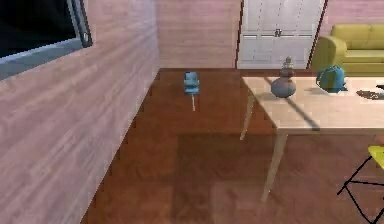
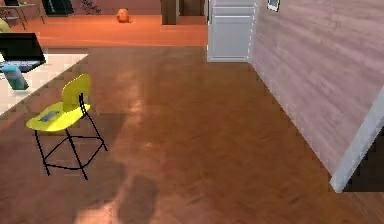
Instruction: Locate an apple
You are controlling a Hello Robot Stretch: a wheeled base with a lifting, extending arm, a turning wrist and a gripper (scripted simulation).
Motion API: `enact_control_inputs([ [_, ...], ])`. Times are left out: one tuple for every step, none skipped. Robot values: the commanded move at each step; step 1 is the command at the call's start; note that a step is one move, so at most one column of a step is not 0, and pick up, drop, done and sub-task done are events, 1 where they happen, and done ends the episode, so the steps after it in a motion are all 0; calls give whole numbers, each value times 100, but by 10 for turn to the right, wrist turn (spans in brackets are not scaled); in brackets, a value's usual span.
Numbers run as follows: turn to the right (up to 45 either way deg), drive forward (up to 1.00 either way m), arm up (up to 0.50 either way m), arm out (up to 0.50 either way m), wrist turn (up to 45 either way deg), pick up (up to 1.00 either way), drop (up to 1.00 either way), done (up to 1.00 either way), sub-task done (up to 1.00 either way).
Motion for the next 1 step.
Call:
enact_control_inputs([
  [450, 0, 0, 0, 0, 0, 0, 0, 0],
])
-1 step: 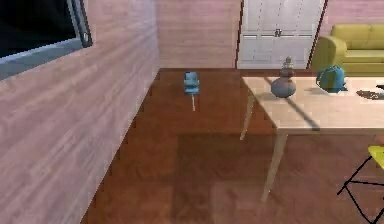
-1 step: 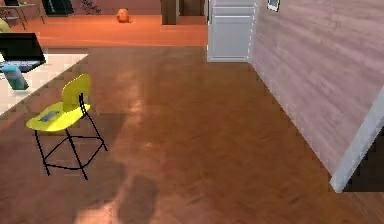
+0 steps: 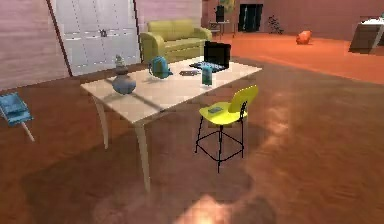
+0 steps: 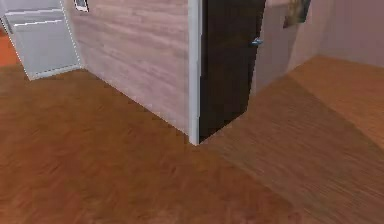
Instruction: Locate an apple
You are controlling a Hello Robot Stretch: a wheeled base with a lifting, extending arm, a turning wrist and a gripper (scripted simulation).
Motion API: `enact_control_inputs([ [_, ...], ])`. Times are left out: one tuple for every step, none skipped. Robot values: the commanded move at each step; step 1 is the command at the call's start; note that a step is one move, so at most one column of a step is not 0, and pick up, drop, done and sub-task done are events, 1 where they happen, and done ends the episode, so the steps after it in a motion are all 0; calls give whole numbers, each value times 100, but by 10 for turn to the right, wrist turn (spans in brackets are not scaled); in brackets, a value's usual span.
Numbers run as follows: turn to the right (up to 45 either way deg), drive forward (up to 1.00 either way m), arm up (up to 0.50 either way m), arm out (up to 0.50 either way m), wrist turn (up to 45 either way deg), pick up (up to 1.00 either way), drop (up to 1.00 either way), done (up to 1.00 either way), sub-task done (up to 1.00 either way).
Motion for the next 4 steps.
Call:
enact_control_inputs([
  [390, 0, 0, 0, 0, 0, 0, 0, 0],
  [0, 100, 0, 0, 0, 0, 0, 0, 0],
  [30, 0, 0, 0, 0, 0, 0, 0, 0],
  [0, 85, 0, 0, 0, 0, 0, 0, 0],
])
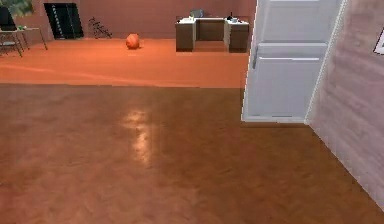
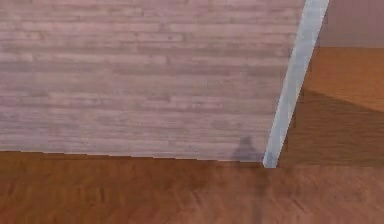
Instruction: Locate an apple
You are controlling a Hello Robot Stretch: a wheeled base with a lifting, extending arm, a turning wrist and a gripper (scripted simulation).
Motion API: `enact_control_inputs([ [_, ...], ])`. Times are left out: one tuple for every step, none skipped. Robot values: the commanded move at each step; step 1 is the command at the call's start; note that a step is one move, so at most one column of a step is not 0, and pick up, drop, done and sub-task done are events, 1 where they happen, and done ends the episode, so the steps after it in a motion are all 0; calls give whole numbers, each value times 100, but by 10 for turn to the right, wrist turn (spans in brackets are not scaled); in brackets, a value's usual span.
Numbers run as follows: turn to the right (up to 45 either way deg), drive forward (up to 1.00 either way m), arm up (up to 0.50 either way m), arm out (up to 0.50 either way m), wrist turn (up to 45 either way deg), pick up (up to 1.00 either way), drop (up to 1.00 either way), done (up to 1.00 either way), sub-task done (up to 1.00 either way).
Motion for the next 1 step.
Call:
enact_control_inputs([
  [-270, 0, 0, 0, 0, 0, 0, 0, 0],
])
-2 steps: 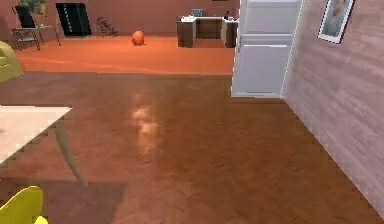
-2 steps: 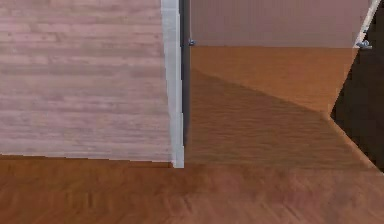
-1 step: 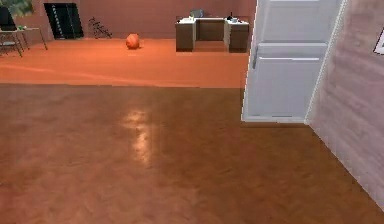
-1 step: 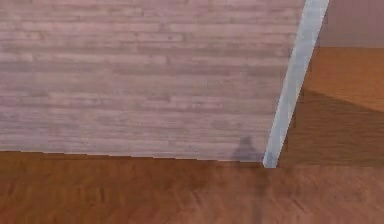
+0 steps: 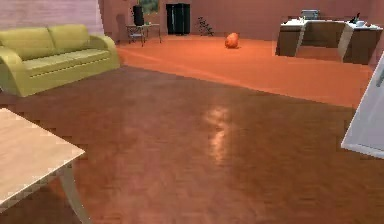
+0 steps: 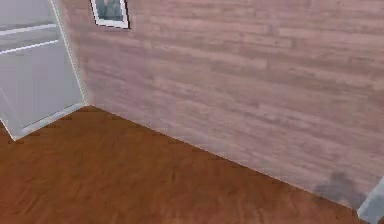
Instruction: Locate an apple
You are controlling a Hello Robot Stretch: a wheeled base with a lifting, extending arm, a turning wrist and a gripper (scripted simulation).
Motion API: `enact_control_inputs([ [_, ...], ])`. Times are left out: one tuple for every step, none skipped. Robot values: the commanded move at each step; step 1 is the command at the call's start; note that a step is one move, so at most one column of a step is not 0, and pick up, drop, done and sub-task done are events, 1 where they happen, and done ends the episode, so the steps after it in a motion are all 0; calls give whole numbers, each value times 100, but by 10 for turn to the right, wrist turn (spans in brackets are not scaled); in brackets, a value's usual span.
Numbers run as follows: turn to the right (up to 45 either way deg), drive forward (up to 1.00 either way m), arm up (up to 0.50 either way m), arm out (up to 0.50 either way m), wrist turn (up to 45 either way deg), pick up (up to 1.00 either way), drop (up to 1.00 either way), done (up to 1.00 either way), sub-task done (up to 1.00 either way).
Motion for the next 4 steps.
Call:
enact_control_inputs([
  [0, 100, 0, 0, 0, 0, 0, 0, 0],
  [-30, 0, 0, 0, 0, 0, 0, 0, 0],
  [0, 20, 0, 0, 0, 0, 0, 0, 0],
  [-120, 0, 0, 0, 0, 0, 0, 0, 0],
])
